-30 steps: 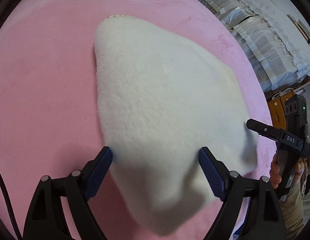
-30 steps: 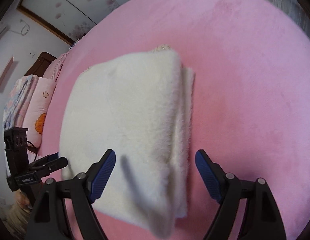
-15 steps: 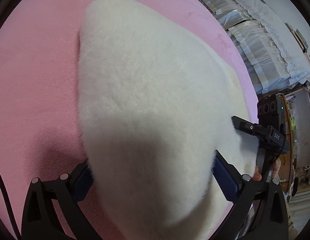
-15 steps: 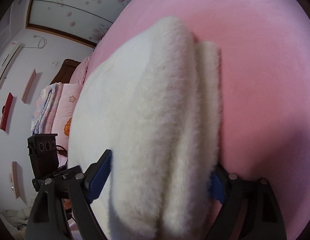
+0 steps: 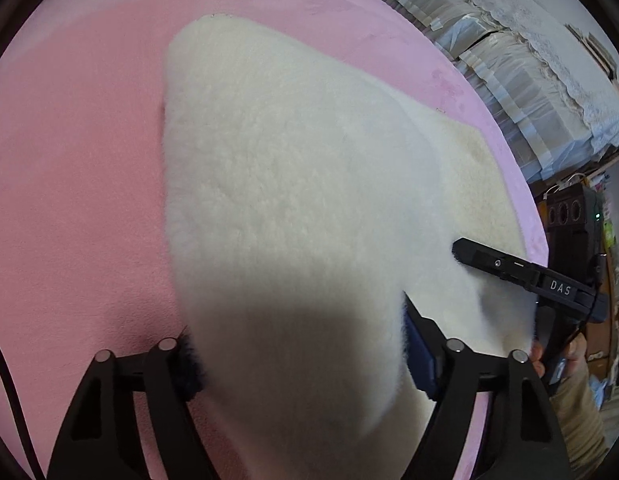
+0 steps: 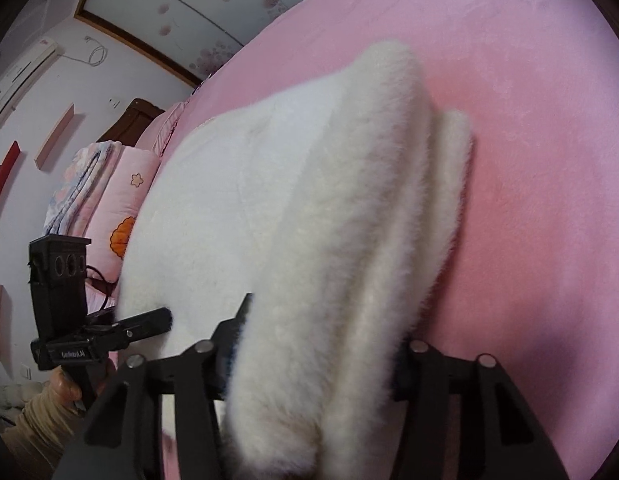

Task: Fold large clothes

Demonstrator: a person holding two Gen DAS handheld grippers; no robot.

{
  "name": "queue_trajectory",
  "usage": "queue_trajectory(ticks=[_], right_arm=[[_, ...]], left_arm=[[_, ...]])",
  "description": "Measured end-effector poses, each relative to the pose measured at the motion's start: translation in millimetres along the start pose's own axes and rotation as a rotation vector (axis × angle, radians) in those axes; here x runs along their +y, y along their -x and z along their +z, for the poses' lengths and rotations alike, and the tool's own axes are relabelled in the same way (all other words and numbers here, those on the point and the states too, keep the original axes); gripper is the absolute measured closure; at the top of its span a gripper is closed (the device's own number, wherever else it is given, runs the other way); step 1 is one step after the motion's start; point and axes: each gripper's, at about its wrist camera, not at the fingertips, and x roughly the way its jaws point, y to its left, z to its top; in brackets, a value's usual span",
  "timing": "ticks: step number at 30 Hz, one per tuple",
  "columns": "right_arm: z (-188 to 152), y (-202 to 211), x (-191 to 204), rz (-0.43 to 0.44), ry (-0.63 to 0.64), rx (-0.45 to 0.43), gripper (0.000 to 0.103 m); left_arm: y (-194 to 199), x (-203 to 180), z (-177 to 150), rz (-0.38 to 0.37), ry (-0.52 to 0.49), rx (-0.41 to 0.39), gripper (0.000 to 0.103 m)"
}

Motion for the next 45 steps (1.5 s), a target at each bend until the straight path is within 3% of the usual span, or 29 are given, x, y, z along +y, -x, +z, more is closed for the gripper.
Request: queue_trajectory(ticks=[6, 17, 24, 30, 35, 45], right_arm=[[-21.0, 20.7, 35.7, -0.054, 0.01, -0.017, 0.06], [-94.6, 37.9, 112.3, -0.027, 0.014, 0.026, 0.061], [-101.7, 22.1, 171.7, 0.011, 0.059, 0.057, 0.061], [-81.8, -9.8, 233.0, 0.041, 0.147, 0.06, 0.061], [-42.8, -50.5, 277.1, 0.073, 0.202, 0.039, 0.062], [72.3, -146.1, 316.9, 0.134, 0.228, -0.101, 0.062]], left_arm=[[30.6, -13.1, -5.6, 0.035, -0.034, -0.017, 0.033], [106.9, -5.2, -59.0, 0.049, -0.042, 0.029, 0.033], [150.8, 31.4, -73.1, 0.066, 0.006, -0.011, 0.033], [196.6, 95.8, -71.0, 0.088, 0.051, -0.065, 0.033], [216.2, 143.7, -30.8, 0.122, 0.076, -0.124, 0.033], [221.6, 260.7, 100.8, 0.167, 0.013, -0.246, 0.033]])
